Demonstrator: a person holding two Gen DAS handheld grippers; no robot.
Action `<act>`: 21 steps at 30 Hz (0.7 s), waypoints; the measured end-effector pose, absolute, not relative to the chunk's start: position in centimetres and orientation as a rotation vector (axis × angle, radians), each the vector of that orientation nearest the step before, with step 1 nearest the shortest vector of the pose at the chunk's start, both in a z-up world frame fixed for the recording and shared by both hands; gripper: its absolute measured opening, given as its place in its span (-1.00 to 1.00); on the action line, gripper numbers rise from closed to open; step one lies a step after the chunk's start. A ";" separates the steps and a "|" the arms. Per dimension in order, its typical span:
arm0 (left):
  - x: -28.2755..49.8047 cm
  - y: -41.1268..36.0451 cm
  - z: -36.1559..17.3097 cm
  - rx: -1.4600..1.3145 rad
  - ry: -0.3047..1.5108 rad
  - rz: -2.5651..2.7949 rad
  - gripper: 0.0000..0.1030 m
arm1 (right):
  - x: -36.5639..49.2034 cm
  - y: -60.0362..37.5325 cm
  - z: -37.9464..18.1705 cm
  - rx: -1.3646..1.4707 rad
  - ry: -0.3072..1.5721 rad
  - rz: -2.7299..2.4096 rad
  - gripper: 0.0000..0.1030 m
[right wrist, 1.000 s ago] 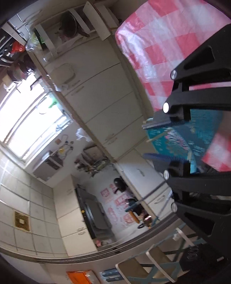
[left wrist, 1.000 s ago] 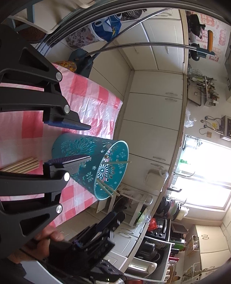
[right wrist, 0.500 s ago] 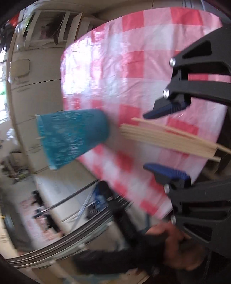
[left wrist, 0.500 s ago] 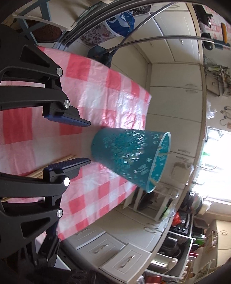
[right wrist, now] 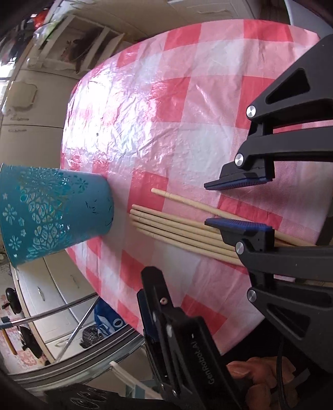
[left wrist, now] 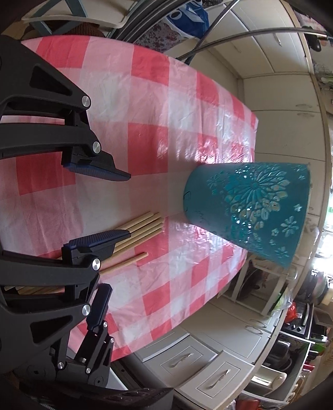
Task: Organize utensils
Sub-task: 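Move both grippers down to the chopsticks on the cloth, then grasp a chopstick with the left gripper while the right gripper grasps another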
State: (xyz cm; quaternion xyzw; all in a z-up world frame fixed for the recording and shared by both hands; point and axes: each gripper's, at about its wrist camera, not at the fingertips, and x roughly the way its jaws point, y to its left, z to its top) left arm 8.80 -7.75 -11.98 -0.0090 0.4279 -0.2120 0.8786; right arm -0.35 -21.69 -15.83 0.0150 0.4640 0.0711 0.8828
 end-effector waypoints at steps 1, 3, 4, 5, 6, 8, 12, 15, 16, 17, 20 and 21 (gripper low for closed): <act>8.9 -8.0 -12.2 -0.015 0.900 -0.448 -0.28 | -0.3 -21.6 -15.8 0.018 0.963 0.146 -0.58; 9.0 -8.6 -12.4 -0.007 0.912 -0.462 -0.28 | -0.1 -21.3 -15.6 -0.010 0.958 0.139 -0.64; 9.0 -8.7 -12.5 -0.002 0.916 -0.467 -0.28 | 0.0 -21.2 -15.7 -0.018 0.956 0.138 -0.65; 9.0 -9.1 -12.6 0.005 0.924 -0.477 -0.28 | 0.0 -21.2 -15.7 -0.021 0.955 0.138 -0.67; 9.0 -9.3 -12.7 0.012 0.930 -0.483 -0.28 | 0.0 -21.3 -15.7 -0.024 0.954 0.138 -0.67; 9.0 -9.8 -13.0 0.044 0.945 -0.479 -0.28 | 0.2 -21.4 -15.7 -0.032 0.953 0.131 -0.67; 9.3 -9.8 -13.7 0.064 0.975 -0.471 -0.28 | 0.0 -22.0 -15.5 -0.031 0.953 0.111 -0.67; 9.4 -9.9 -13.7 0.068 0.974 -0.471 -0.28 | 0.1 -22.1 -15.5 -0.031 0.954 0.111 -0.67; 9.5 -9.9 -13.7 0.065 0.977 -0.471 -0.28 | 0.1 -22.1 -15.5 -0.030 0.954 0.111 -0.67; 9.6 -9.9 -13.7 0.064 0.978 -0.470 -0.28 | 0.1 -22.1 -15.5 -0.030 0.954 0.110 -0.67; 9.6 -10.3 -13.7 0.080 0.980 -0.461 -0.28 | 0.1 -22.2 -15.5 -0.026 0.954 0.106 -0.67; 9.7 -10.4 -13.6 0.086 0.982 -0.456 -0.27 | 0.0 -22.3 -15.5 -0.026 0.954 0.105 -0.67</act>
